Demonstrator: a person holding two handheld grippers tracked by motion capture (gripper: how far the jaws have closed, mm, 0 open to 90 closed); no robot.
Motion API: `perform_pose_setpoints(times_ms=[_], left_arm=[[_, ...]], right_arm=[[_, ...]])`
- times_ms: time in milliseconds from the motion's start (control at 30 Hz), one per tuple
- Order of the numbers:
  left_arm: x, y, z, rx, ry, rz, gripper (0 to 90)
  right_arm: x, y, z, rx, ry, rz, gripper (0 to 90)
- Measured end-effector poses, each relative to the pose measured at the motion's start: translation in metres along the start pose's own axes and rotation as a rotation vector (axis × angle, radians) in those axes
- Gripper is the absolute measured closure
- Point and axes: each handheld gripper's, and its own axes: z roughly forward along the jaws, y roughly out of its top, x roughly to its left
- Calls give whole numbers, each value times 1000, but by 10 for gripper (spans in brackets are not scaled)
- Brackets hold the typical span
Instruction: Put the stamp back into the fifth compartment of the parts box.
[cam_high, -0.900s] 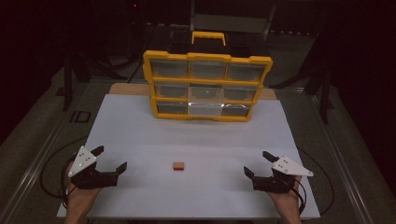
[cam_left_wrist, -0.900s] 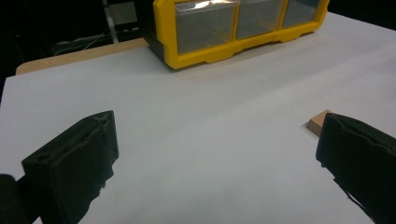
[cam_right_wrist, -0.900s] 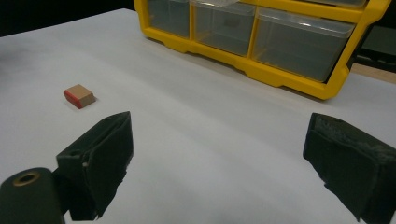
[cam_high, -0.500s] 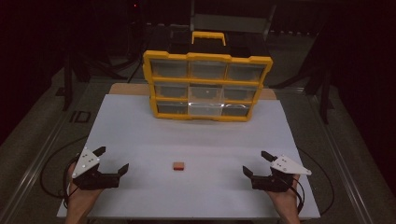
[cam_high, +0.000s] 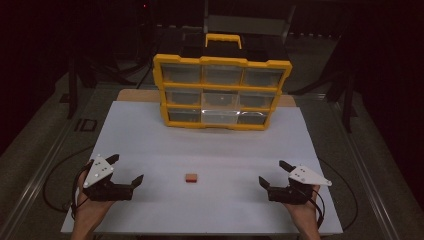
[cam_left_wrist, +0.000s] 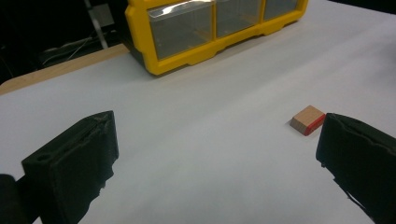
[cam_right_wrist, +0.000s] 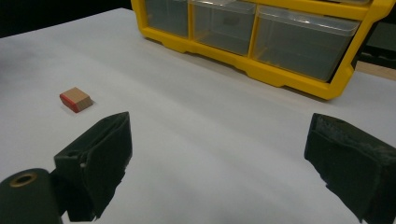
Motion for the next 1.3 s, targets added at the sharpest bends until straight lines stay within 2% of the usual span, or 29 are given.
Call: perform_pose_setpoints(times_ms=[433,767,867,967,1200,1300], left_arm=[[-2,25,15,18,-24,56,0],[-5,43,26,23,-43,83,0],[-7,48,29,32,-48,98,0],[-8,52,33,45,-54,118,0],[-12,59,47,78,-83,158,0],[-13,61,52,74,-92,165,0]], right_arm=[[-2,2,1,-3,5,2,73],[-6,9,6,-16,9,-8,73],[-10,7,9,-9,14,-5,73],[-14,5,9,-15,12,23,73],[-14,3,7,-21,-8,18,73],[-14,0,7,-15,-9,19,74]])
